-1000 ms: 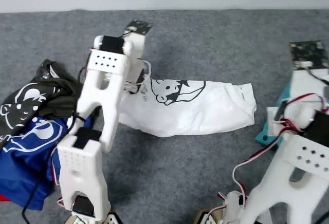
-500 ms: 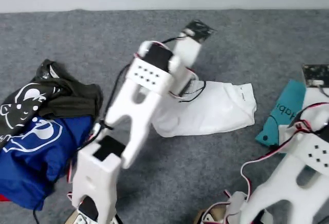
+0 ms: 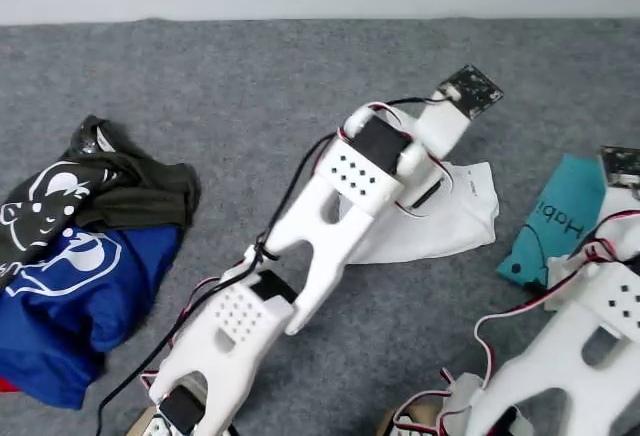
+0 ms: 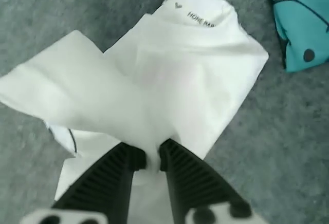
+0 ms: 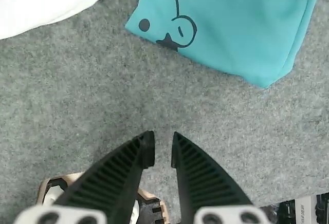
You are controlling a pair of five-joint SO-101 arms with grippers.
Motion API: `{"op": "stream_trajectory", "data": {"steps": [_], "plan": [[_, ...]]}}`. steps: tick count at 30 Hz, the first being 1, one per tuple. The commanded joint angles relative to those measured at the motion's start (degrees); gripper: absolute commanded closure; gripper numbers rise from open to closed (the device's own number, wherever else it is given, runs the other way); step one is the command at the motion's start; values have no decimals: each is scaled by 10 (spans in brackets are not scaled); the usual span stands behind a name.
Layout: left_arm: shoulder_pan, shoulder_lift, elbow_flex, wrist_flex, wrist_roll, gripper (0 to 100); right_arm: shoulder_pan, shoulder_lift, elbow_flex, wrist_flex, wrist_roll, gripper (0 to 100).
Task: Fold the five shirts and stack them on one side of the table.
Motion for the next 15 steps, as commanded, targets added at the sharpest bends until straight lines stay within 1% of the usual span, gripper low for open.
{"op": "stream_trajectory", "data": {"steps": [1, 10, 14, 15], "plan": [[8, 27, -62, -22, 5, 993, 7, -15, -4, -3, 5, 930], [23, 98, -167, -40, 5, 980, 7, -11, -4, -5, 1, 926], [36, 98, -182, -31, 6, 860, 7, -10, -4, -4, 1, 926], [40, 96, -182, -29, 16, 840, 7, -10, -4, -4, 1, 926]]}}
